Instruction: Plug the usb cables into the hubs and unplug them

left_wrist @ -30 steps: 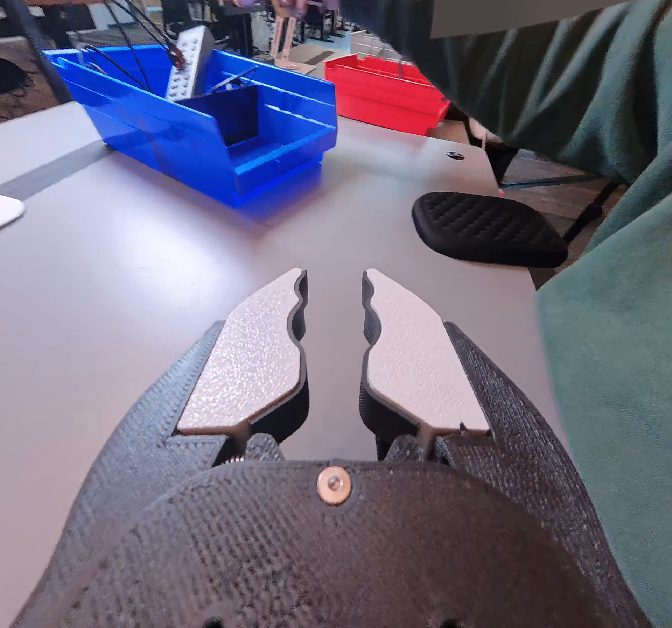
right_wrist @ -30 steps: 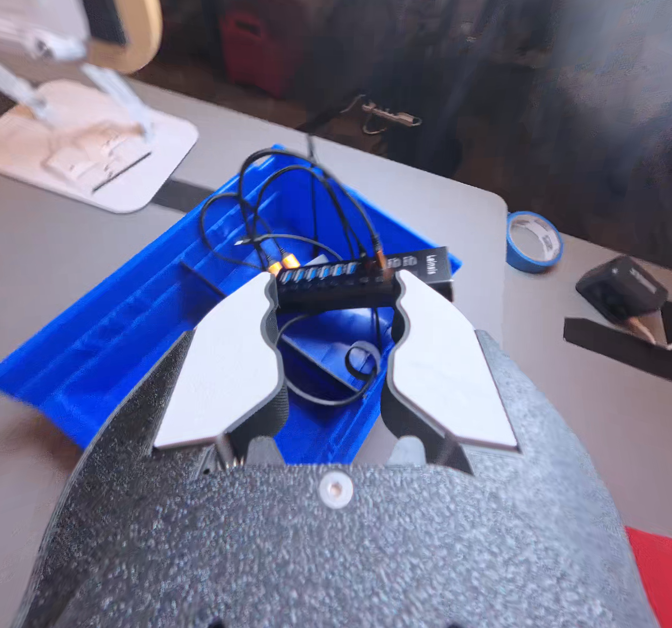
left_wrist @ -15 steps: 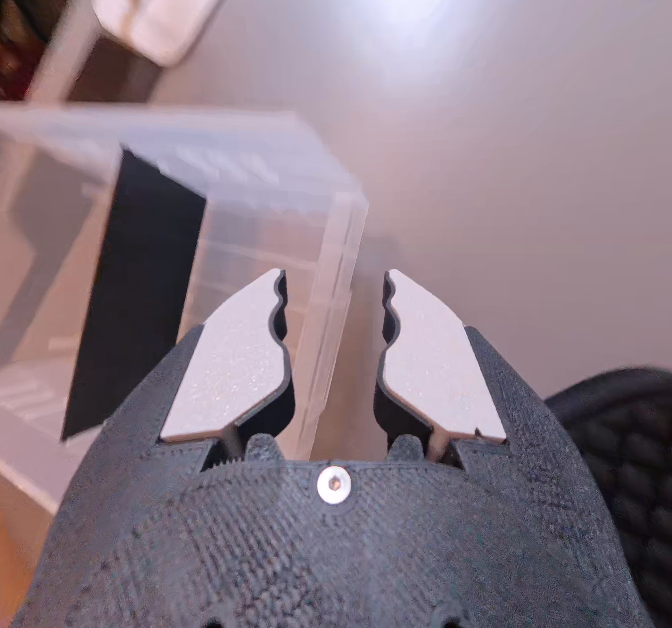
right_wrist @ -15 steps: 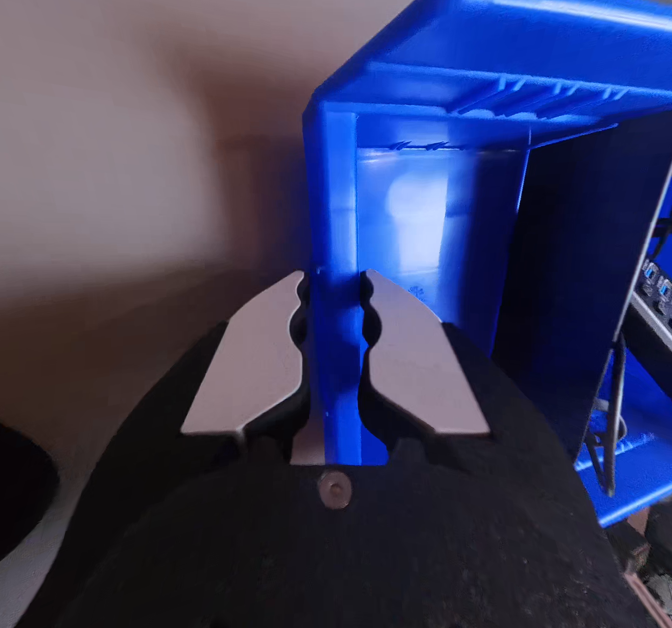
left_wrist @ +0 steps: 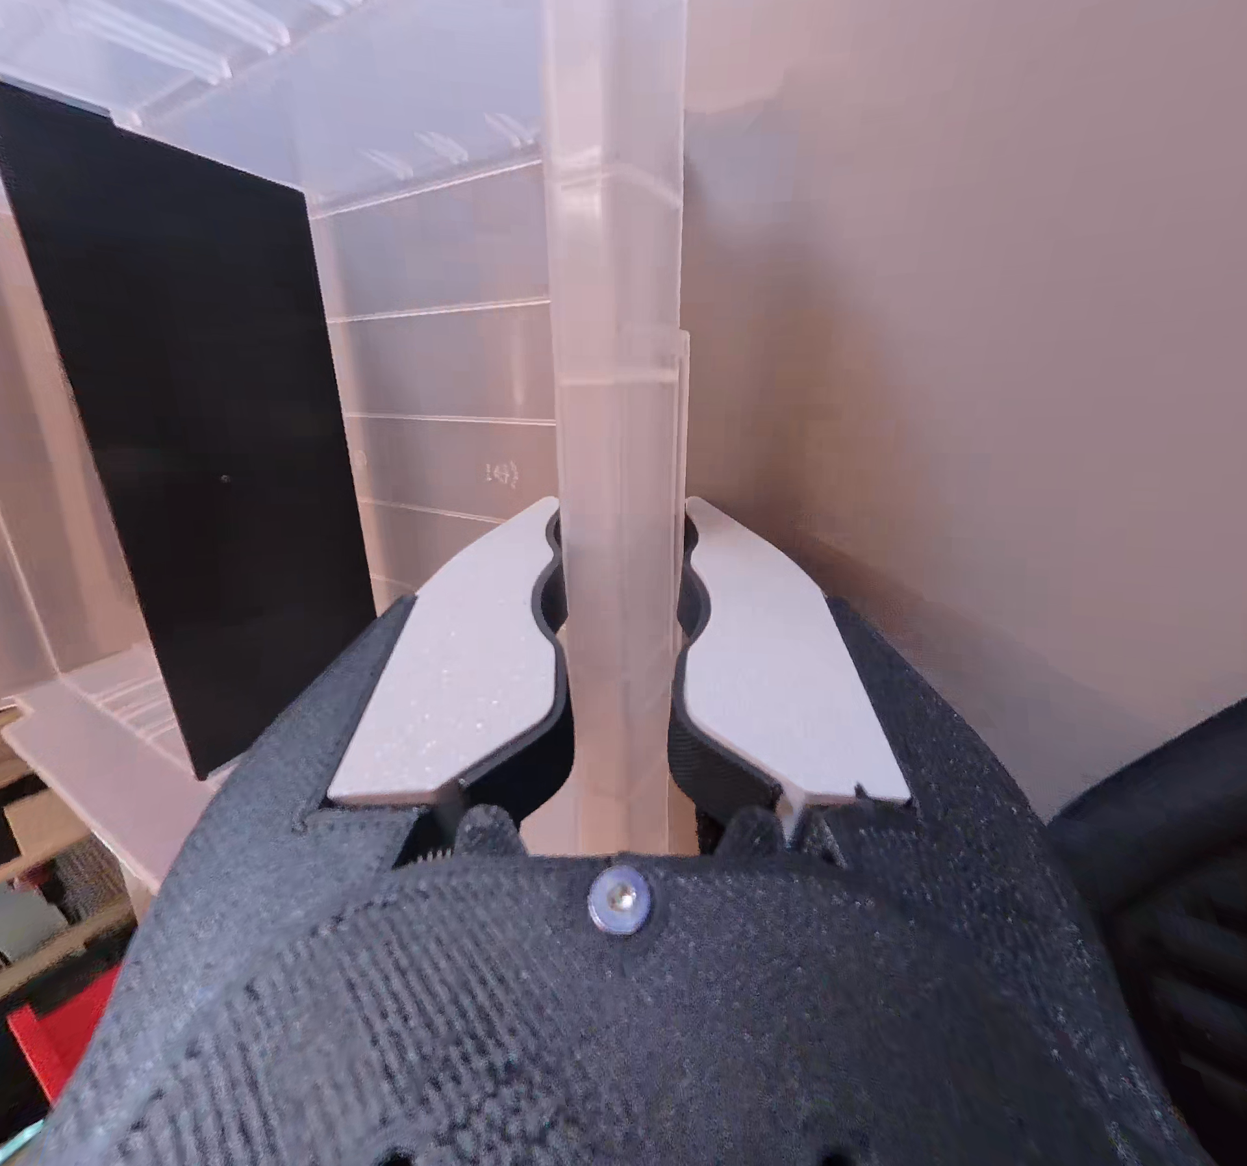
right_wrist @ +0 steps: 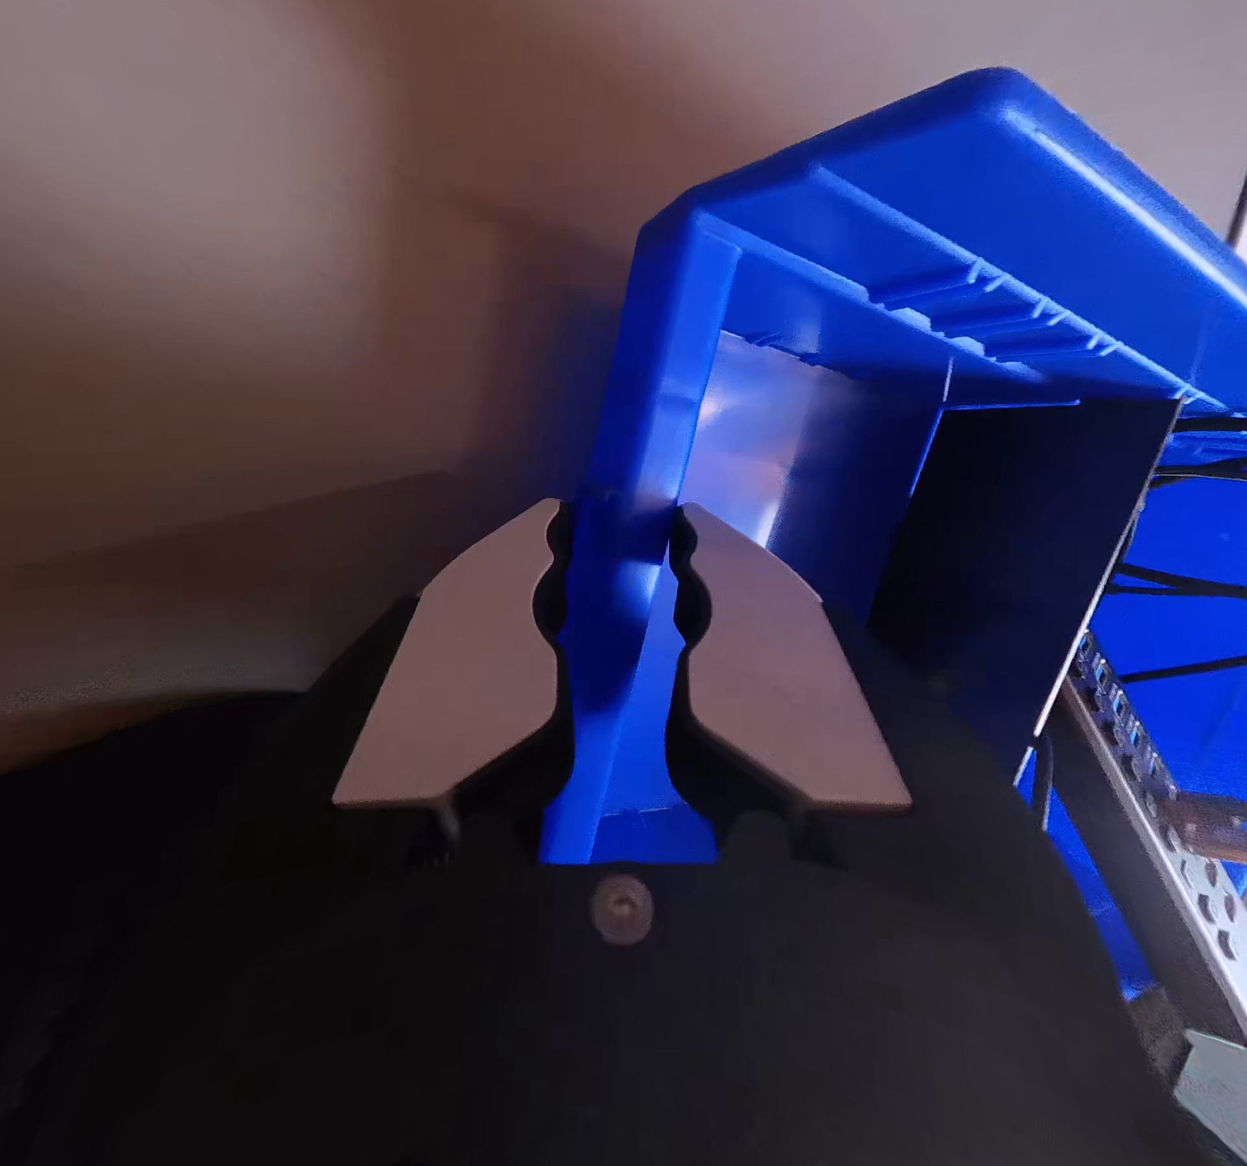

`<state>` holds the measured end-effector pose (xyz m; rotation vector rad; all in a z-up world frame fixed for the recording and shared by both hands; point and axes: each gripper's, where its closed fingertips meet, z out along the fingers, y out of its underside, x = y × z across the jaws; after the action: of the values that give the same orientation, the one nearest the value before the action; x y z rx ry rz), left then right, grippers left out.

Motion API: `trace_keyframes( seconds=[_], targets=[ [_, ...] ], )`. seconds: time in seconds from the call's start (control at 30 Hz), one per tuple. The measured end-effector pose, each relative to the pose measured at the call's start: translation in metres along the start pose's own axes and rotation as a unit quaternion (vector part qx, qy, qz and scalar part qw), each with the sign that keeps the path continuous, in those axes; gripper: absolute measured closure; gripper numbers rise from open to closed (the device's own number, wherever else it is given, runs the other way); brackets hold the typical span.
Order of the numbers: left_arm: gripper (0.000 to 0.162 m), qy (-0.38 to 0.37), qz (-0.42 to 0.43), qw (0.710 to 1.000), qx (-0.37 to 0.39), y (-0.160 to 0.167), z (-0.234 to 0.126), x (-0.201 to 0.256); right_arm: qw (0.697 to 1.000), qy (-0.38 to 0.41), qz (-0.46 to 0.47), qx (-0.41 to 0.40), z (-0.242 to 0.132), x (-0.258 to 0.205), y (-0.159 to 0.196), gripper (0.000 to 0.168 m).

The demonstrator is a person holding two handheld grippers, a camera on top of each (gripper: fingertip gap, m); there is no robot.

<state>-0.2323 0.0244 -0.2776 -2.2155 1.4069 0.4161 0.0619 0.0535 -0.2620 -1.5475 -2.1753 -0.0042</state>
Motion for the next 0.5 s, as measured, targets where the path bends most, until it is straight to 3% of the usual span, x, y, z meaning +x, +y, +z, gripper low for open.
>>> trace_keyframes(
  seconds=[0.17, 0.27, 0.33, 0.43, 0.5],
  targets=[
    [0.13, 0.001, 0.039, 0.999, 0.038, -0.032, 0.012, -0.008, 0.997, 0.019, -0.074, 0.019, 0.002, -0.005, -0.022, 0.137],
    [0.118, -0.032, 0.023, 0.999, 0.036, -0.036, 0.01, -0.015, 0.991, 0.082, -0.098, 0.042, 0.003, 0.006, -0.026, 0.136],
    [0.119, -0.05, -0.019, 0.994, 0.093, -0.054, -0.011, -0.014, 0.983, 0.144, -0.094, 0.062, -0.007, 0.013, -0.025, 0.134],
    [0.122, 0.001, -0.131, 0.957, 0.259, -0.107, -0.055, 0.011, 0.962, 0.215, 0.024, 0.169, -0.061, 0.018, -0.03, 0.133],
    [0.124, 0.068, -0.198, 0.916, 0.342, -0.143, -0.074, 0.03, 0.918, 0.268, 0.175, 0.233, -0.104, 0.035, -0.008, 0.133]
  ],
)
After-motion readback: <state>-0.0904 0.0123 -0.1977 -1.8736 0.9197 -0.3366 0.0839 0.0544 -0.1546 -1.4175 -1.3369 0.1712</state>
